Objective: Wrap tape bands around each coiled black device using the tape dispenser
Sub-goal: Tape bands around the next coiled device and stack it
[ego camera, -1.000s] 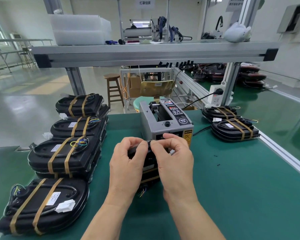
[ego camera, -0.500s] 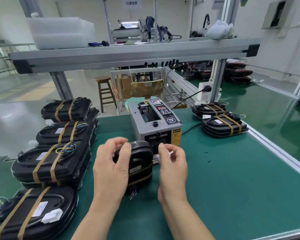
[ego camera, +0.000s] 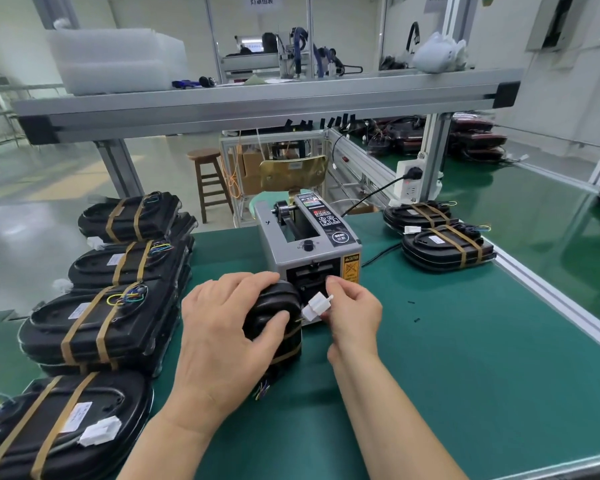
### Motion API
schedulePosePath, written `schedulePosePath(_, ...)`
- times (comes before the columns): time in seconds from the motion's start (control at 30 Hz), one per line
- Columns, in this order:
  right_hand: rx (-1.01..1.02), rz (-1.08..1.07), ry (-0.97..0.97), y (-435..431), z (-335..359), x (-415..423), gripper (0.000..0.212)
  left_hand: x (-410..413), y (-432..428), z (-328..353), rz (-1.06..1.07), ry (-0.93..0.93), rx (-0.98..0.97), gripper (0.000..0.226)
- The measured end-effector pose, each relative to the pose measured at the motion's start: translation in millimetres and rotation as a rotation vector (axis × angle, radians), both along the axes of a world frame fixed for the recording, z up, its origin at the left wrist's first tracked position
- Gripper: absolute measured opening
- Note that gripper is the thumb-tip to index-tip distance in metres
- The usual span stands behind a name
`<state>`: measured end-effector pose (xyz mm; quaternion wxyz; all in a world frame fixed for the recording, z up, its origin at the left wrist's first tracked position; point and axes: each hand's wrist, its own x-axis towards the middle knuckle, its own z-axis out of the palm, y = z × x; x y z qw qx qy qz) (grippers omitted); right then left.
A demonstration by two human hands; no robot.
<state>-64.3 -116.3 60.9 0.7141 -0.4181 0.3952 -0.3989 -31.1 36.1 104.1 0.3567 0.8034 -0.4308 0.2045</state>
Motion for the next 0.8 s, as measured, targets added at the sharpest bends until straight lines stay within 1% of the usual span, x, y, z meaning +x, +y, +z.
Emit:
schedulePosePath(0.17,-0.098,0.02,0.124,-8,2,6,0.008,0,6,5,-0.001,-0.026,0.015,0.037)
schedulePosePath(0.27,-0.12,0.039,0.151,-7,3,7,0.007,1,10,9,-0.009,-0.014,0.034,0.037)
schedulePosePath(0.37,-0.092,0.029,0.142,-6,5,8,0.009,1,12,11,-0.017,-0.004,0.047,0.036)
schedulePosePath(0.5,-0.113,-0.009,0.183,-6,5,11,0.009,0,15,6,-0.049,-0.015,0.005,0.036)
schedulePosePath(0.6,-0.133,0.006,0.228,-5,5,13,0.009,1,19,4,-0.082,-0.012,-0.051,0.036)
schedulePosePath(0.67,-0.065,0.011,0.172,-4,4,10,0.009,2,20,1,-0.102,0.029,-0.107,0.039)
schedulePosePath(0.73,0.05,0.035,0.043,-2,7,2,0.008,2,21,-2,-0.135,0.11,-0.166,0.044)
schedulePosePath(0.8,0.093,0.06,-0.071,0,15,-10,0.011,1,19,-6,-0.199,0.213,-0.244,0.046)
